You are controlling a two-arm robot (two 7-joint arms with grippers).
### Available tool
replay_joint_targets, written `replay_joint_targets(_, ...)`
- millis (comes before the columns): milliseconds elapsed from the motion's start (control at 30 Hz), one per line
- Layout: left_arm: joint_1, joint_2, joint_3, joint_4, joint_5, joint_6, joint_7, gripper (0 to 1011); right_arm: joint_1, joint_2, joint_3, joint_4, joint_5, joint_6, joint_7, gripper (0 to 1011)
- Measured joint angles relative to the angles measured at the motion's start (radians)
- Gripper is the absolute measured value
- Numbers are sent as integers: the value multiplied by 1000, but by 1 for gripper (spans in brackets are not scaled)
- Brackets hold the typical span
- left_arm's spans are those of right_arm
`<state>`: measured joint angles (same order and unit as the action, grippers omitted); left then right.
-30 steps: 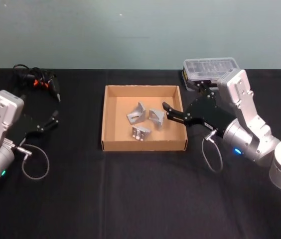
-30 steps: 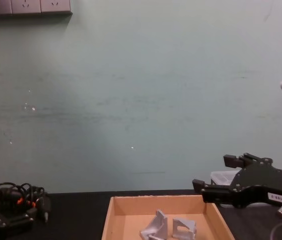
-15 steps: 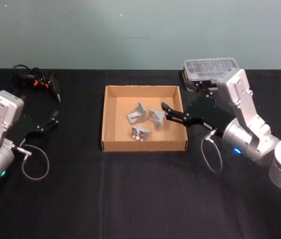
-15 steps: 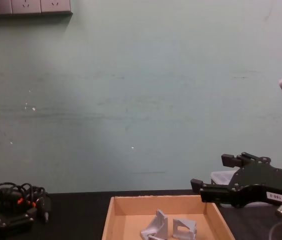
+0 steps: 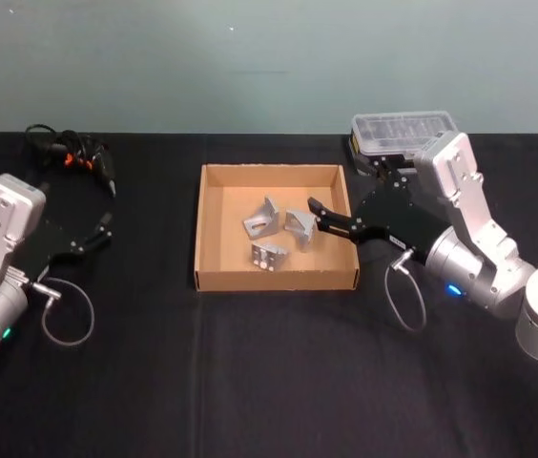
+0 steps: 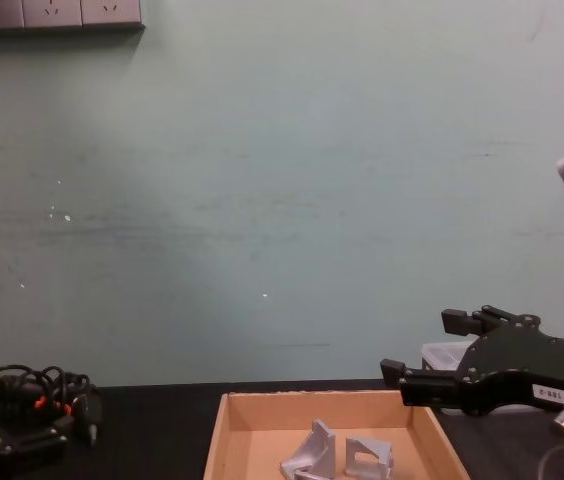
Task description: Use one hand to pick up the angle iron from the table and place it into the box.
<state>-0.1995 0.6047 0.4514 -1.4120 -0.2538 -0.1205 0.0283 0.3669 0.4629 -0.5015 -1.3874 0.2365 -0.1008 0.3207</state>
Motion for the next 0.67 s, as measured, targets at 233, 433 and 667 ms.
replay_joint_targets(233,0,0,0,0,0,0,0,1011,1,0,-1,0,1,1,1,1004)
replay_joint_targets(433,0,0,0,0,0,0,0,1011,1,0,-1,0,1,1,1,1004)
replay_joint_targets(667,0,0,0,0,0,0,0,1011,1,0,-1,0,1,1,2,1004)
